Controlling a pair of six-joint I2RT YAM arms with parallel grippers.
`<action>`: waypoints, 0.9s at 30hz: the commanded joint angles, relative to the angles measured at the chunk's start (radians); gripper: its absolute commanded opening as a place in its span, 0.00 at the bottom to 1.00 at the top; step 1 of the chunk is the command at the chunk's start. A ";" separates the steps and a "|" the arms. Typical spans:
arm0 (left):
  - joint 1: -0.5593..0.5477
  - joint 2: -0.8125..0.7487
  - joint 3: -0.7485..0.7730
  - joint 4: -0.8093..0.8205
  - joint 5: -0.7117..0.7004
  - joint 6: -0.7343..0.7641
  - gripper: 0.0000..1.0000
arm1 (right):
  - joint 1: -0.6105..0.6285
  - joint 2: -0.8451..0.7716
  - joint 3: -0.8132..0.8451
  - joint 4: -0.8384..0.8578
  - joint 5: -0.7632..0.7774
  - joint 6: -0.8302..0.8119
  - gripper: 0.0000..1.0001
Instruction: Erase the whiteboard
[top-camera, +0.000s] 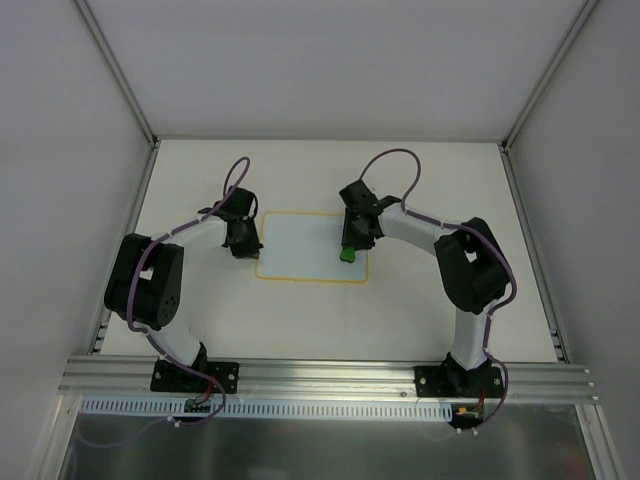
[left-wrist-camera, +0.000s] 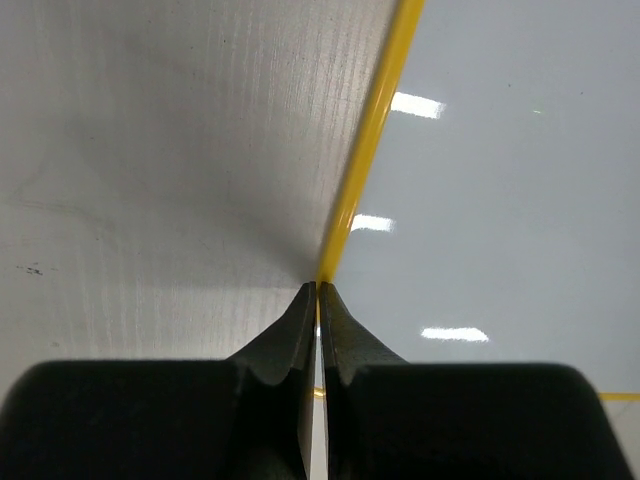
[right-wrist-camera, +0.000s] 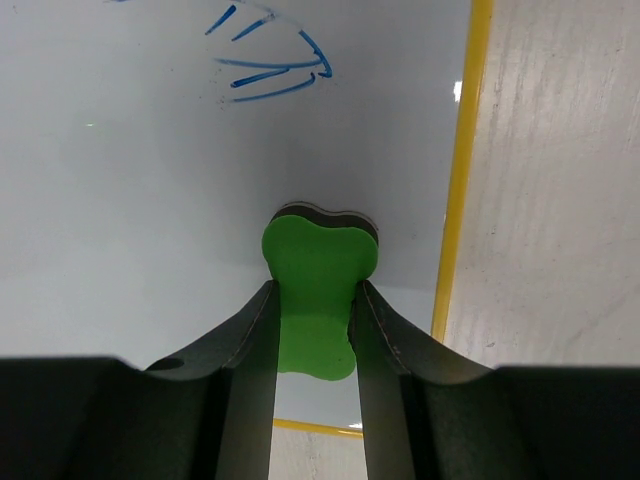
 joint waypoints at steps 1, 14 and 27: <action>0.006 -0.018 -0.024 -0.056 0.002 -0.012 0.00 | 0.030 0.035 -0.008 -0.083 0.036 0.002 0.00; 0.006 -0.058 -0.071 -0.056 0.070 -0.021 0.00 | 0.226 0.196 0.208 -0.078 -0.006 -0.005 0.00; 0.004 -0.083 -0.125 -0.055 0.079 -0.021 0.00 | 0.030 0.188 0.273 -0.182 0.094 -0.041 0.00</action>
